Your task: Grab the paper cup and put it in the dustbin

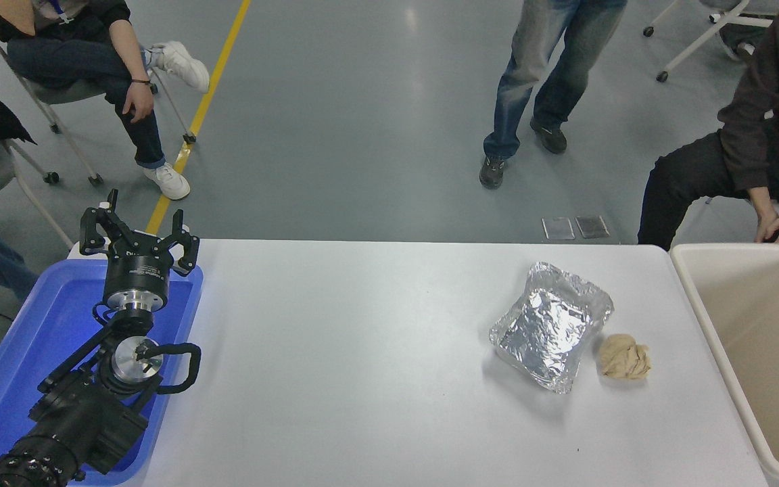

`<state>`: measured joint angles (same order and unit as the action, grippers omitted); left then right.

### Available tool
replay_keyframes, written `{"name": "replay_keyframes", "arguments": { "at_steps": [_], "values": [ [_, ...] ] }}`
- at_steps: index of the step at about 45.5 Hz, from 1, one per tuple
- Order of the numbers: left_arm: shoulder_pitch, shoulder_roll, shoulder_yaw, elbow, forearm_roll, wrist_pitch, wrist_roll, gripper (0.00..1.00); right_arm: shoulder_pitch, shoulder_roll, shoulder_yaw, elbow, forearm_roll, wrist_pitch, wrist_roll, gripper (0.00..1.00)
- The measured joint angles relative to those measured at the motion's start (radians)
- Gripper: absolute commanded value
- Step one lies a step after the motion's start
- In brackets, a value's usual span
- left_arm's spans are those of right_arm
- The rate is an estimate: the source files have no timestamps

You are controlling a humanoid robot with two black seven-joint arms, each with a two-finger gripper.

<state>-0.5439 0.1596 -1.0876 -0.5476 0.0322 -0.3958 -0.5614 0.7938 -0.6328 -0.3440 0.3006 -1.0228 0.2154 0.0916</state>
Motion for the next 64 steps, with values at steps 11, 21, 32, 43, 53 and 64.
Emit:
{"name": "replay_keyframes", "arguments": {
  "at_steps": [11,21,32,43,53,64],
  "values": [
    [-0.001,0.0,0.0,0.0,0.0,0.0,0.0,0.99,-0.039,0.026,0.048,-0.017,0.016,-0.025,-0.005,1.0],
    [-0.001,0.0,0.0,0.001,0.0,0.0,0.0,0.99,-0.045,0.028,0.067,-0.008,0.028,-0.028,-0.007,1.0],
    [-0.001,0.0,0.0,0.0,0.0,0.0,0.0,0.99,0.071,-0.064,0.019,0.191,0.033,0.0,-0.008,1.0],
    [-0.001,0.0,0.0,0.0,0.0,0.0,0.001,0.99,0.381,-0.209,-0.212,0.551,0.04,0.1,-0.003,1.0],
    [-0.001,0.0,0.0,0.0,0.0,0.0,0.002,0.99,0.718,-0.258,-0.438,0.842,0.099,0.223,0.001,1.0],
    [-0.001,0.0,0.0,0.0,0.0,0.0,0.001,0.99,1.095,-0.166,-0.644,1.038,0.354,0.449,0.001,1.0]
  ]
}}
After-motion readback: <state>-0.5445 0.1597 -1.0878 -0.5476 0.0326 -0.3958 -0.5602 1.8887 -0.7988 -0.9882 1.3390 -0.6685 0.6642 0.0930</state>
